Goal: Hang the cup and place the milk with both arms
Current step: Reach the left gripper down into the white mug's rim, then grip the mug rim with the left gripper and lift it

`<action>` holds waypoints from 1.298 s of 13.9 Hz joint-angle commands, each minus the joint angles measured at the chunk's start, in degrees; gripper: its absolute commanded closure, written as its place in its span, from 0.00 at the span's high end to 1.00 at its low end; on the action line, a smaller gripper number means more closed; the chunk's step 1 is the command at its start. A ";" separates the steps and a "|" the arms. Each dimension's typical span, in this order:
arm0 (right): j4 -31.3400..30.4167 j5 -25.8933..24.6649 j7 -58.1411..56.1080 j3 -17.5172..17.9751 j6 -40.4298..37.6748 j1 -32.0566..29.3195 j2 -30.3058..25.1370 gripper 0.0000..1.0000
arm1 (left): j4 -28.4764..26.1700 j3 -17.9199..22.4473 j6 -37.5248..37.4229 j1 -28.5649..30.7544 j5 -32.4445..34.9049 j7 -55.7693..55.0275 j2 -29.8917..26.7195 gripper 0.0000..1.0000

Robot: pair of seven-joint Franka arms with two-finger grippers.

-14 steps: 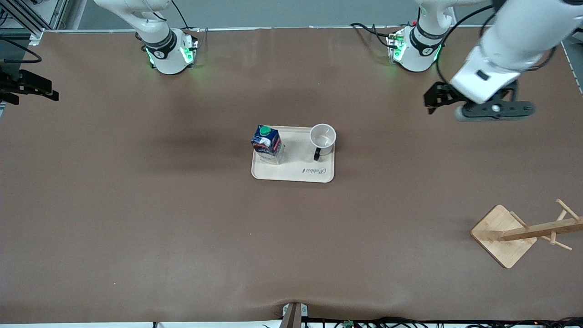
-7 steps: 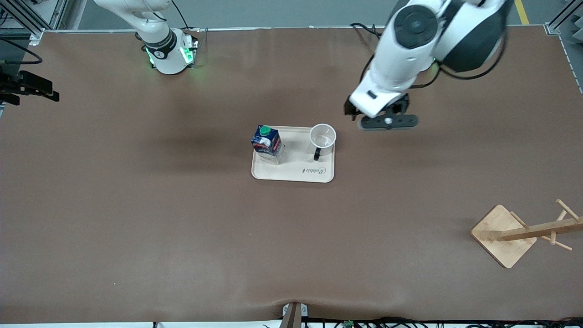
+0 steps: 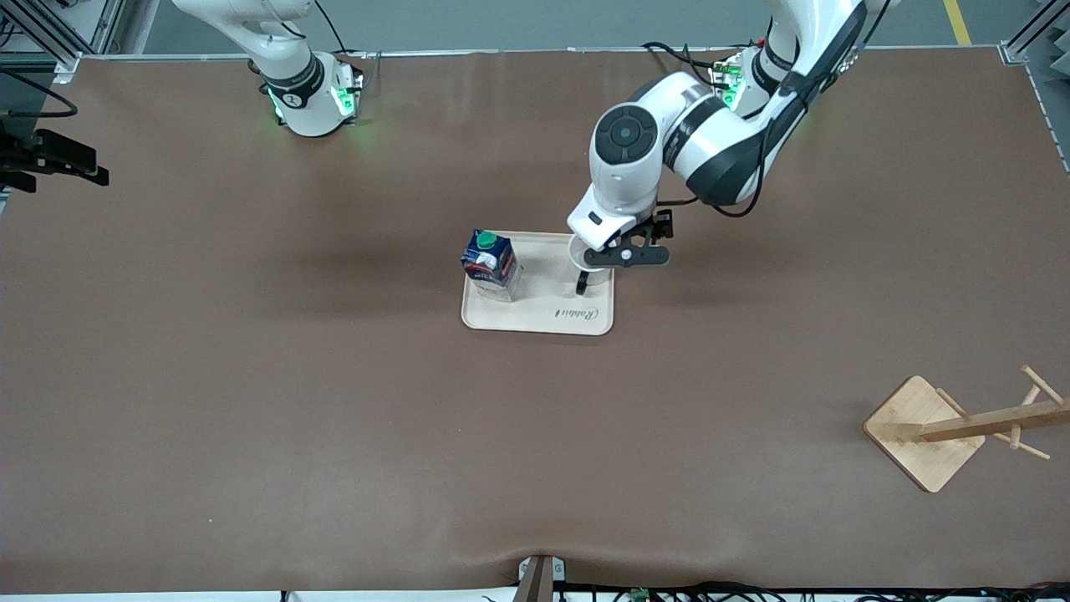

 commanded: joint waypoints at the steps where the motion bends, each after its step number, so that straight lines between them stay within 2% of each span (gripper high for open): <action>1: 0.41 0.99 0.70 -0.16 -0.57 0.19 -0.02 1.00 | -4.17 -0.74 4.65 0.63 1.02 0.37 -0.37 1.00; 3: 0.41 0.99 0.79 -0.16 -0.48 0.27 -0.02 1.00 | -6.20 -0.74 7.74 0.98 1.02 1.24 1.03 1.00; 6: 0.41 0.90 0.79 -0.16 -0.48 0.27 -0.02 1.00 | -6.91 -0.74 8.36 1.77 0.67 6.16 2.79 0.91; 8: 0.24 0.99 0.79 -0.16 -0.57 0.27 -0.02 1.00 | -6.91 -0.74 10.72 1.86 0.75 6.78 4.72 0.79; 11: 0.15 0.99 0.79 -0.16 -0.66 0.10 0.07 1.00 | -7.00 -0.65 14.86 1.77 0.93 6.87 7.97 0.68; 13: 0.15 0.99 0.79 -0.16 -0.57 0.10 -0.02 1.00 | -6.91 -0.56 17.05 1.77 1.10 7.05 9.82 0.55; 14: 0.15 0.99 0.79 -0.16 -0.57 0.01 -0.02 1.00 | -6.91 -0.47 18.11 1.69 1.10 7.05 10.52 0.43; 16: 0.15 0.90 0.79 -0.16 -0.57 0.10 -0.02 1.00 | -6.65 -0.47 18.56 1.60 1.10 7.05 10.97 0.05; 17: 0.15 0.99 0.70 -0.16 -0.57 -0.08 0.07 1.00 | -6.47 -0.39 18.56 1.42 1.10 7.05 10.97 0.00; 18: 0.15 0.99 0.79 -0.16 -0.57 -0.08 0.07 1.00 | -6.21 -0.30 18.56 1.34 1.10 6.96 10.97 0.00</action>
